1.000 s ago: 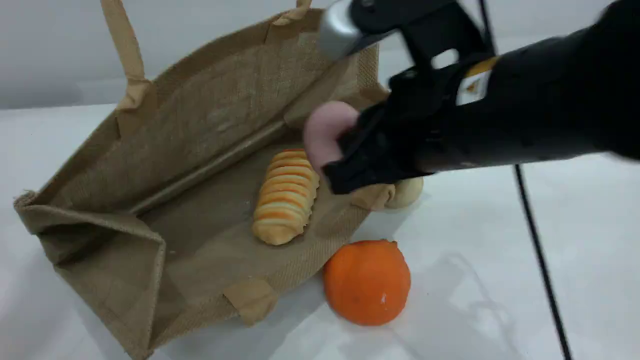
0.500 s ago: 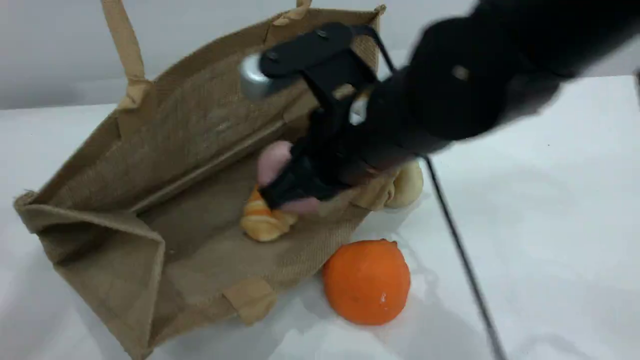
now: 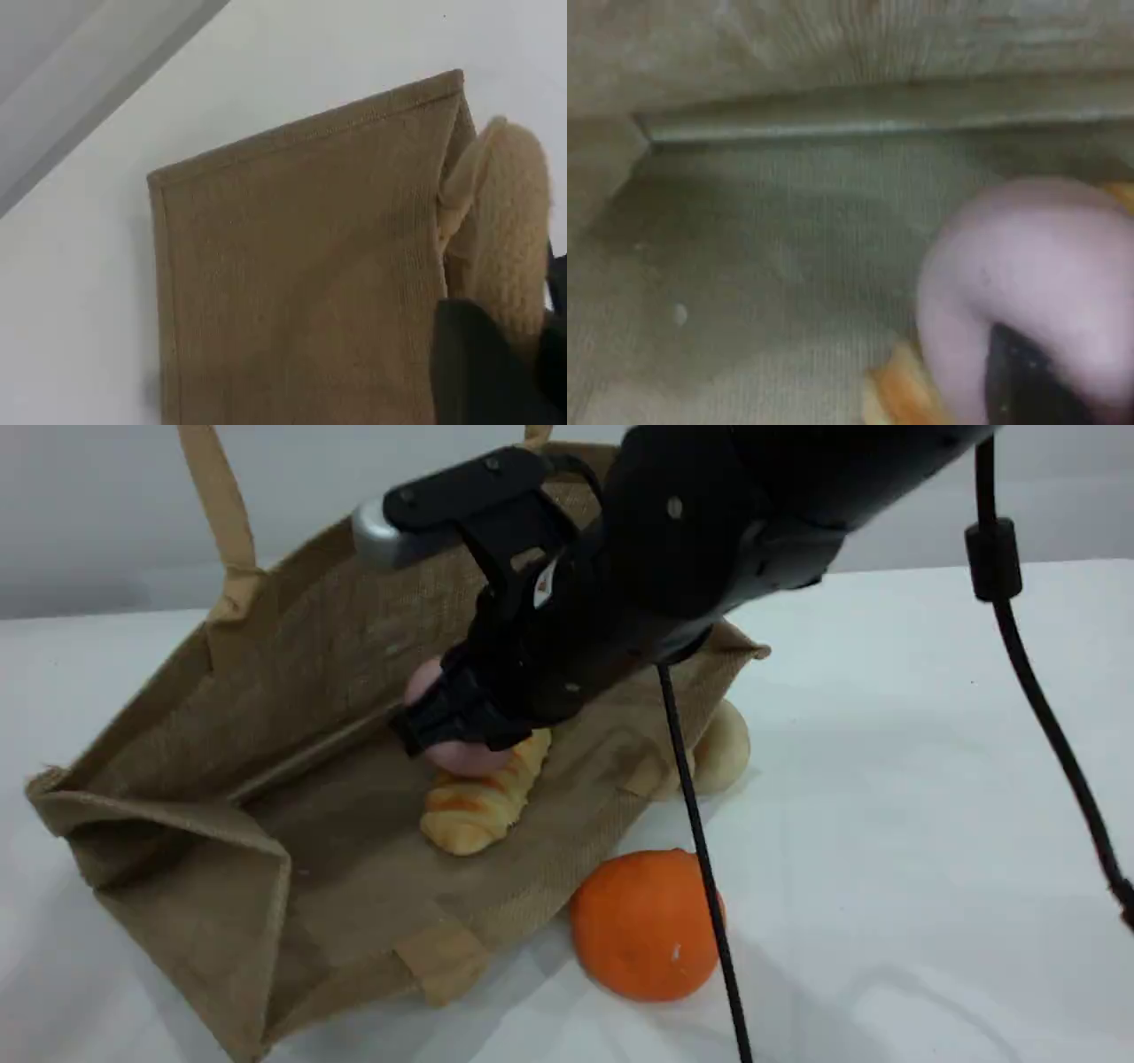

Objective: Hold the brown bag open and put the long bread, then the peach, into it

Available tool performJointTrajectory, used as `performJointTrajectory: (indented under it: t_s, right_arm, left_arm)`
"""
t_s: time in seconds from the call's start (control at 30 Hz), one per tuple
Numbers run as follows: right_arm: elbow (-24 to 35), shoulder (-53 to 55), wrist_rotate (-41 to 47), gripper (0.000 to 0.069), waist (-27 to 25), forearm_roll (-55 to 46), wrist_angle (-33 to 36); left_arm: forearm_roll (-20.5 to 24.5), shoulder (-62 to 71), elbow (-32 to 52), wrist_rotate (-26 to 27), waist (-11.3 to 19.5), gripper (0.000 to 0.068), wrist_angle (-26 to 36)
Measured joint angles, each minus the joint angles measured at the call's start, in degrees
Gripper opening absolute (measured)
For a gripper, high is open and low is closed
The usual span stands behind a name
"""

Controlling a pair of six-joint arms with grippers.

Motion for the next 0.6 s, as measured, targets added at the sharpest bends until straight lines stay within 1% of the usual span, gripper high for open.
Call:
performJointTrajectory:
  t_s: [0.03,0.1,0.2,0.27,0.33,0.4,0.5,0.6]
  right_arm:
    - [-0.3,0.0,0.0,0.0178,0.0,0.0,0.9]
    - [-0.8,0.0,0.0,0.0279,0.0,0.0,2.3]
    - [-0.9,-0.2,0.0,0.0427,0.0,0.4,2.4]
    - [-0.9,-0.3,0.0,0.051,0.0,0.5,3.1]
    - [-0.9,-0.8,0.0,0.0569,-0.1,0.5,5.1]
    - [-0.9,-1.8,0.0,0.0591,-0.4,0.6,6.6]
    - [-0.9,-4.6,-0.2,0.0587,-1.4,0.6,8.7]
    - [-0.9,-7.8,-0.3,0.0578,-2.7,0.2,12.6]
  left_arm:
    - [0.0,0.0,0.0,0.0,0.0,0.0098,0.0]
    - [0.0,0.0,0.0,0.0,0.0,0.0098,0.0]
    - [0.0,0.0,0.0,0.0,0.0,0.0098,0.2]
    - [0.0,0.0,0.0,0.0,0.0,0.0098,0.2]
    - [0.0,0.0,0.0,0.0,0.0,0.0098,0.3]
    - [0.0,0.0,0.0,0.0,0.0,0.0098,0.4]
    - [0.0,0.0,0.0,0.0,0.0,0.0098,0.6]
    - [0.0,0.0,0.0,0.0,0.0,0.0098,0.6]
